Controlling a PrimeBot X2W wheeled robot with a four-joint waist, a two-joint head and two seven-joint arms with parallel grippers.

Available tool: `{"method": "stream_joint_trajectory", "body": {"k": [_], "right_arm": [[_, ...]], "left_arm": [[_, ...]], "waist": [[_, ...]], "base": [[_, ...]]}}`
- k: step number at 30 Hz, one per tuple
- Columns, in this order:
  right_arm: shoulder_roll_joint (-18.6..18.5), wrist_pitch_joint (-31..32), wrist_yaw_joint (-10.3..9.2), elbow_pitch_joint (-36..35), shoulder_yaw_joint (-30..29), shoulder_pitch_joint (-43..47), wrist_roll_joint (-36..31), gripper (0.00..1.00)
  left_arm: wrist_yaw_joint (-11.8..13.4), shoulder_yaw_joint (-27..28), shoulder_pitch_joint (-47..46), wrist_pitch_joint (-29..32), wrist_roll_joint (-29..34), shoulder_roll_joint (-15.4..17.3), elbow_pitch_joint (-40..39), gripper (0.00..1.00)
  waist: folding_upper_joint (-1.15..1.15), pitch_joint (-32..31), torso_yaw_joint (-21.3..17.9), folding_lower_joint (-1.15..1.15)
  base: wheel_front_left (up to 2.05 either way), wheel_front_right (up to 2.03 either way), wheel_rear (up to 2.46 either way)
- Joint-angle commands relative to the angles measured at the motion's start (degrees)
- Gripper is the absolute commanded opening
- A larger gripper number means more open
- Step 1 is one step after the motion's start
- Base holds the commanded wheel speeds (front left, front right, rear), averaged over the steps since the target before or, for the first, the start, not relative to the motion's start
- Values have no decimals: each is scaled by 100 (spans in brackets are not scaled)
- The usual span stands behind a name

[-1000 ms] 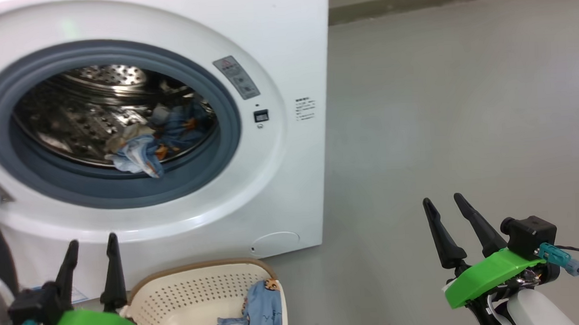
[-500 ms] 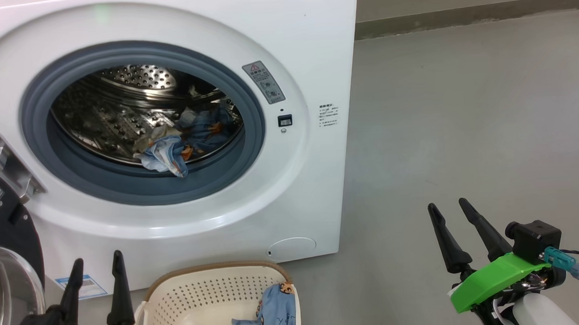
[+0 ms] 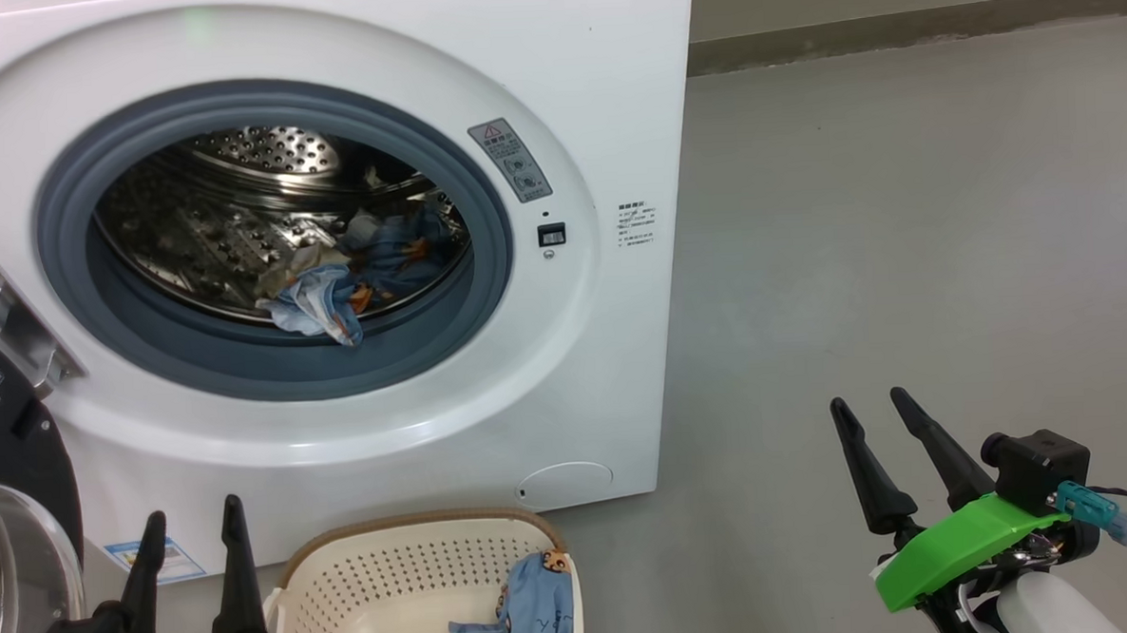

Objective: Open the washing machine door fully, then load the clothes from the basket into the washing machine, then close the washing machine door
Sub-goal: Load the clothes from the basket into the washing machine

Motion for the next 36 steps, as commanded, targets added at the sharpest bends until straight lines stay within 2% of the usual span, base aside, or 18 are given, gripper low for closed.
{"method": "stream_joint_trajectory", "body": {"k": [1, 24, 29, 36], "right_arm": [[-86, -15, 32, -145, 133, -9, 32, 100], [-115, -3, 32, -168, 211, -76, 51, 100], [-84, -3, 32, -206, 189, -128, 17, 100], [20, -19, 32, -337, 116, -295, -107, 100]], "left_arm": [[26, 175, -117, -3, -42, 75, -143, 100], [20, 35, -320, 146, -127, 143, 116, 100], [-26, -43, -670, 280, -112, 214, 261, 100], [-164, -164, -1644, 468, -46, 393, 730, 100]], "waist": [[0, -2, -6, 0], [0, 133, -222, 0], [0, 311, -325, 0], [0, 847, -449, 0]], "base": [[0, 0, 0], [0, 0, 0], [0, 0, 0], [0, 0, 0]]}}
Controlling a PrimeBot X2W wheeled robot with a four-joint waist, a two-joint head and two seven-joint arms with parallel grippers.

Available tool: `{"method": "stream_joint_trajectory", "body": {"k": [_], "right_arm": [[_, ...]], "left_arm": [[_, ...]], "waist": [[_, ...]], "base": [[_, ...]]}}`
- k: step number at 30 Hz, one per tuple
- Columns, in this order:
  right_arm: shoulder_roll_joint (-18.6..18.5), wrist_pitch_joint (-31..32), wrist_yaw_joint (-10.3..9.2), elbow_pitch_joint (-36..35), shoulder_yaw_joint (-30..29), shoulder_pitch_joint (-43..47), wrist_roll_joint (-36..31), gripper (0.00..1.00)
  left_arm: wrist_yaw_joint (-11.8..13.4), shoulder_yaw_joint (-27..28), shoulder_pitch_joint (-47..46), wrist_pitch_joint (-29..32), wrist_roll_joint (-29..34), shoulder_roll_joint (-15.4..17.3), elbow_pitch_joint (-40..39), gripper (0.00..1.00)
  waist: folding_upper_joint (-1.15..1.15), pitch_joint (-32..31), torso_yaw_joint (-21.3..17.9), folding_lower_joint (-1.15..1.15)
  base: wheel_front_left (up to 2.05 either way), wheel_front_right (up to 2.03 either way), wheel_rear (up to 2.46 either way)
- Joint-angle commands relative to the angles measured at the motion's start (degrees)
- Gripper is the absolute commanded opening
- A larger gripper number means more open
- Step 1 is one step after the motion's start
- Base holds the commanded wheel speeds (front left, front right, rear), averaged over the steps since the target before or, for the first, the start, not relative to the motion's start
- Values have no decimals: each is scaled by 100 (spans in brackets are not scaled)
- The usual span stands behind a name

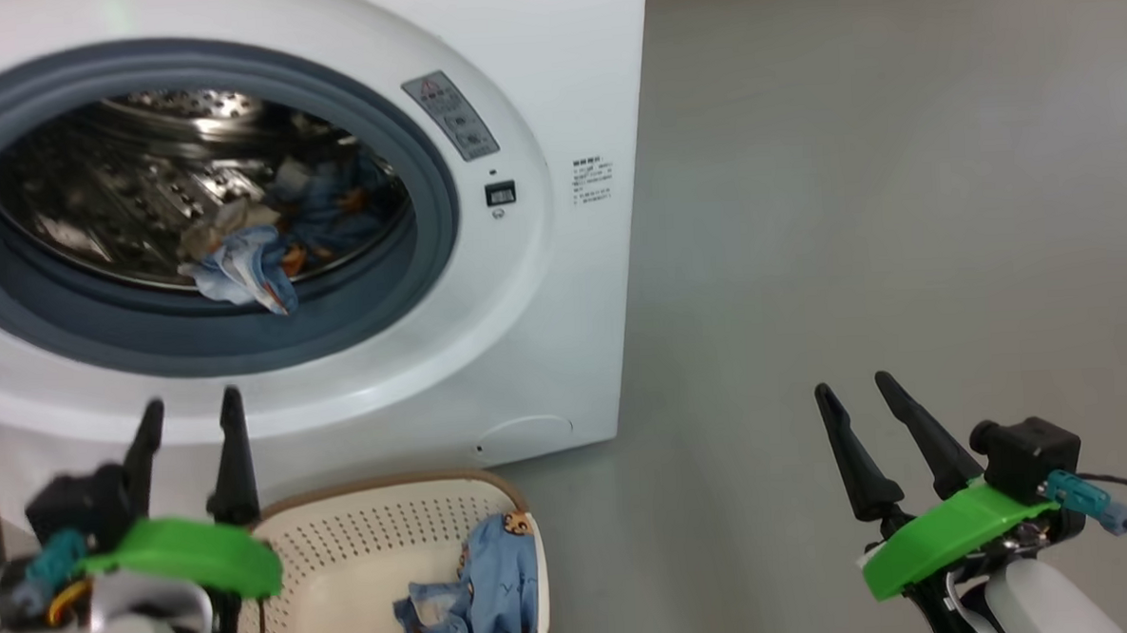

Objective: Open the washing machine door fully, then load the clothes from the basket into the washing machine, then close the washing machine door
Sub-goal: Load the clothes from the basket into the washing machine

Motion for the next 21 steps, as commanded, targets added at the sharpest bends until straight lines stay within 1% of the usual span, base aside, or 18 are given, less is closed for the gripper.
{"method": "stream_joint_trajectory", "body": {"k": [1, 2, 6, 13, 21], "right_arm": [[12, -37, 32, -188, 26, -275, -111, 100], [12, -37, 32, -188, 26, -275, -111, 100], [132, -49, 32, -250, -23, -403, -218, 100], [387, -70, 32, -307, -92, -599, -377, 100], [581, -79, 32, -395, -163, -726, -483, 100]], "left_arm": [[-48, 136, -568, 38, 32, 201, 50, 100], [-48, 136, -568, 38, 32, 201, 50, 100], [-123, 112, -1281, 134, 40, 305, 472, 100], [-255, 134, -2424, 312, 34, 609, 1405, 100], [-333, 81, -3579, 554, 41, 827, 2427, 100]], "waist": [[0, 406, -115, 0], [0, 406, -115, 0], [0, 805, -214, 0], [0, 1423, -482, 0], [0, 1872, -720, 0]], "base": [[0, 0, 0], [0, 0, 0], [0, 0, 0], [0, 0, 0], [0, 0, 0]]}}
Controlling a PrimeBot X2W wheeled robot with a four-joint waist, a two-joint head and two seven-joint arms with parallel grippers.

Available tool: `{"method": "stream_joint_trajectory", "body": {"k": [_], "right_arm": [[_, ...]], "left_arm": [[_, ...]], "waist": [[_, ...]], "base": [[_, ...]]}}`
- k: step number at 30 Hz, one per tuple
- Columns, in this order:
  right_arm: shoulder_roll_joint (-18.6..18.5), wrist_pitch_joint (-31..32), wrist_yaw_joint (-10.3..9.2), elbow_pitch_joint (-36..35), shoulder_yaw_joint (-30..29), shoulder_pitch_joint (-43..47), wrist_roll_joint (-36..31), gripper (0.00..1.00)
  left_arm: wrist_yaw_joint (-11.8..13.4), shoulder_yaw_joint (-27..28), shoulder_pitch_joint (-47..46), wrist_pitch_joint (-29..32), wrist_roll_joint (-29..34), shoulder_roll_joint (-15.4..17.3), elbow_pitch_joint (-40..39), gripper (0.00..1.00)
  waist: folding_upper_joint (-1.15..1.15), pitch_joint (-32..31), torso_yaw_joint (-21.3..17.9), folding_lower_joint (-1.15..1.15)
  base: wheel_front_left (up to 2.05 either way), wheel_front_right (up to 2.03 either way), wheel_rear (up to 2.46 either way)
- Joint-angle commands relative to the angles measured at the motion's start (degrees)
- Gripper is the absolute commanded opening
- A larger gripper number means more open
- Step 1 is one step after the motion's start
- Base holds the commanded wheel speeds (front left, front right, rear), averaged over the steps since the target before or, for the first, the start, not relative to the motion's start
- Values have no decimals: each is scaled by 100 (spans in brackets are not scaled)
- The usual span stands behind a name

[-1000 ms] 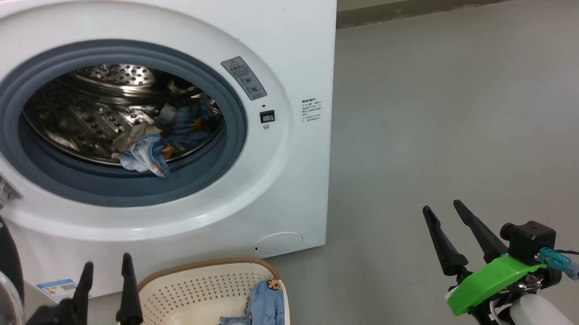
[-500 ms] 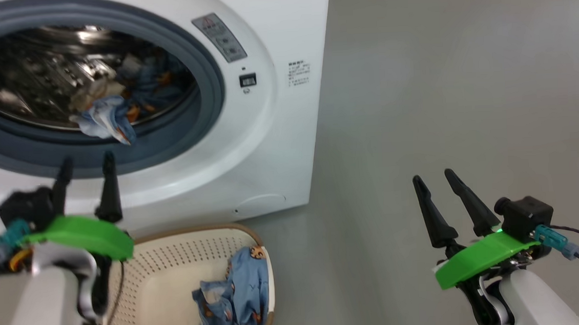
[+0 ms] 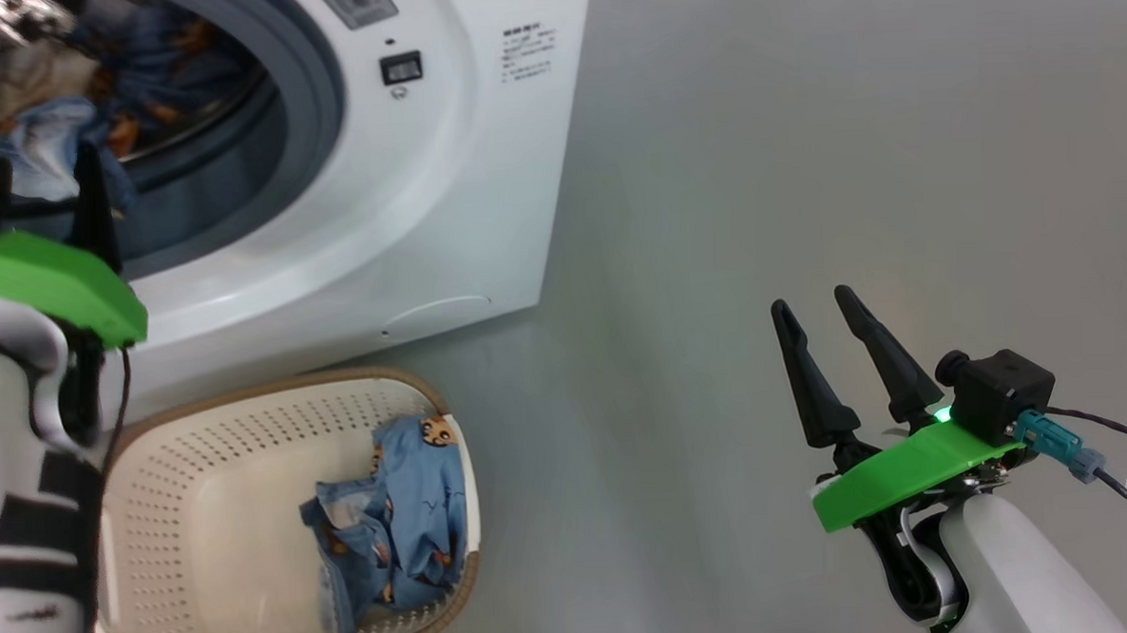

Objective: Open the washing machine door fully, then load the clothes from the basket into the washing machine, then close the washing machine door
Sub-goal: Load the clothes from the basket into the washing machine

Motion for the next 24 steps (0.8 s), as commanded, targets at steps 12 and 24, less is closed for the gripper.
{"method": "stream_joint_trajectory", "body": {"k": [12, 24], "right_arm": [[185, -70, 32, -303, 54, -210, -119, 100], [225, -71, 32, -318, 6, -208, -151, 100]], "left_arm": [[386, -44, -1436, 415, 244, 536, 1431, 100], [710, 79, -1832, -70, 113, 560, 2120, 100]], "waist": [[0, 708, -435, 0], [0, 773, -431, 0]], "base": [[0, 0, 0], [0, 0, 0]]}}
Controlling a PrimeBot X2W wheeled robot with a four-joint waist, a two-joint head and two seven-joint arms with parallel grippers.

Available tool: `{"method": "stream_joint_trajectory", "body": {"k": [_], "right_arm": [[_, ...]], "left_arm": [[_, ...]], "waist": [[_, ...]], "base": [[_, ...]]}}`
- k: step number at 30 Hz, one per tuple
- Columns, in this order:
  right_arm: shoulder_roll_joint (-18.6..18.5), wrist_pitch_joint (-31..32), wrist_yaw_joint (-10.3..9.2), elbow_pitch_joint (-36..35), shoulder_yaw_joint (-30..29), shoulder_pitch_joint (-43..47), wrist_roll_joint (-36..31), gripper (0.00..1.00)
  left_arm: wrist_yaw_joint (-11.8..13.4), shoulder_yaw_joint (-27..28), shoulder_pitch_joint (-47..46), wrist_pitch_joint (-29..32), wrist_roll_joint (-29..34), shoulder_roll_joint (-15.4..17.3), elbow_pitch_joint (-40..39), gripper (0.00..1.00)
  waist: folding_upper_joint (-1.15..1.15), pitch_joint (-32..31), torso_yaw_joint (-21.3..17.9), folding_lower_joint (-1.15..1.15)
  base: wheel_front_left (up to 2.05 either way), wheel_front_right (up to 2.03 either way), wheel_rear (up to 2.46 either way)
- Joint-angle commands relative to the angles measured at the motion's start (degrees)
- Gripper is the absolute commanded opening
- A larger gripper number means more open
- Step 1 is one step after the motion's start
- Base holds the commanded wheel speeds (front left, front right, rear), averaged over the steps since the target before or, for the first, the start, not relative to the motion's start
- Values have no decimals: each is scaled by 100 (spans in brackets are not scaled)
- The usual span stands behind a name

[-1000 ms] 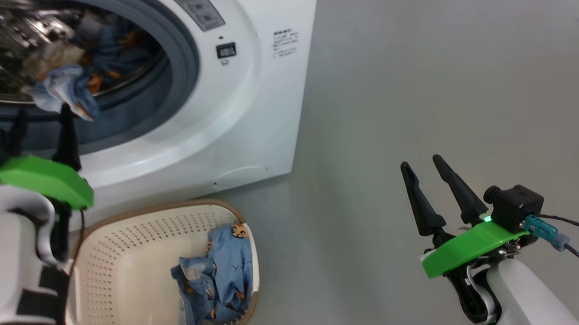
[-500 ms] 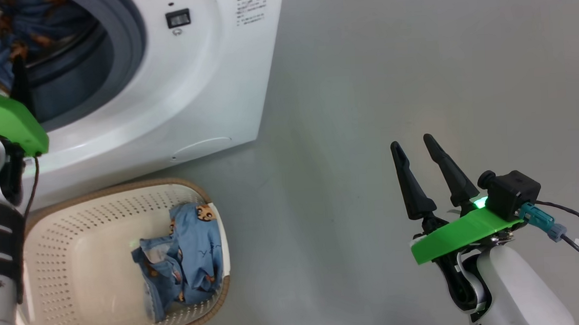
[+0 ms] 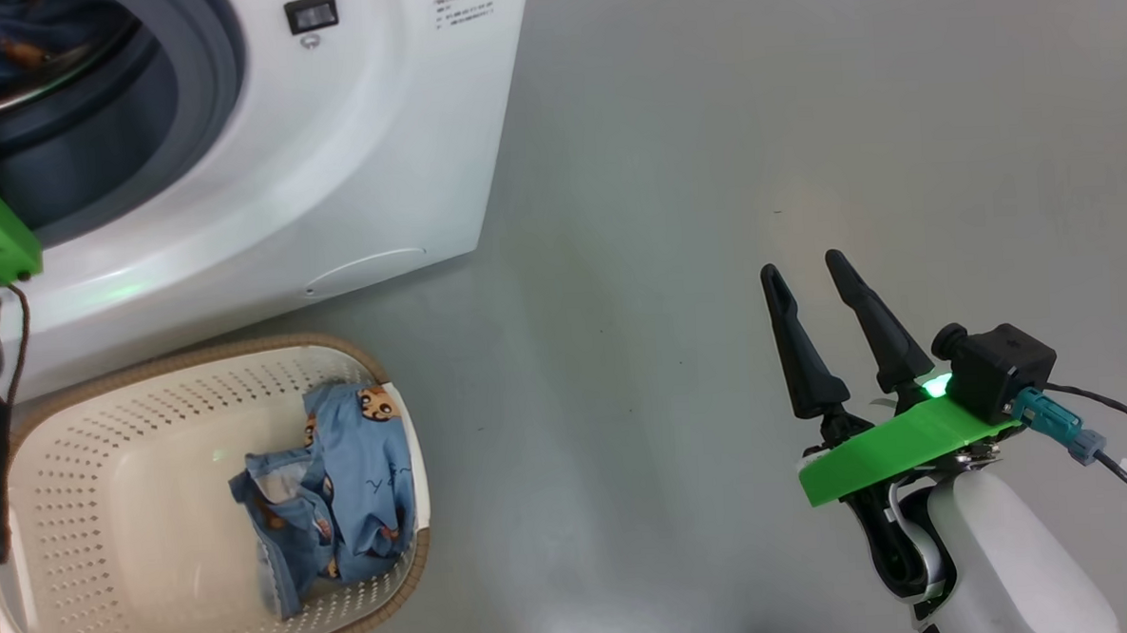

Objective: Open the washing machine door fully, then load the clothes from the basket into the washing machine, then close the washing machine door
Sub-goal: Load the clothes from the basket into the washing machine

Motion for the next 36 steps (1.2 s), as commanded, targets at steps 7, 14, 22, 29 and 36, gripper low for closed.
{"method": "stream_joint_trajectory", "body": {"k": [7, 14, 22, 29, 36], "right_arm": [[36, -53, 32, -104, 124, -25, -77, 100], [39, -53, 32, -109, 144, -40, -70, 100], [40, -53, 32, -138, 116, -14, -45, 100], [41, -53, 32, -199, 153, -27, 19, 100], [41, -53, 32, -290, 195, -81, 98, 100]], "left_arm": [[71, 66, -251, -196, -33, 221, 117, 100], [77, -19, -408, 219, -41, 286, 373, 77], [-92, -77, -507, 44, -74, 362, 411, 0], [-427, -162, -870, 65, -80, 576, 379, 0], [-767, -191, -1373, 255, -152, 936, 328, 0]], "waist": [[0, -35, 50, 0], [0, 11, -7, 0], [0, 53, -62, 0], [0, 164, -113, 0], [0, 483, -288, 0]], "base": [[0, 0, 0], [0, 0, 0], [0, 0, 0], [0, 0, 0], [0, 0, 0]]}}
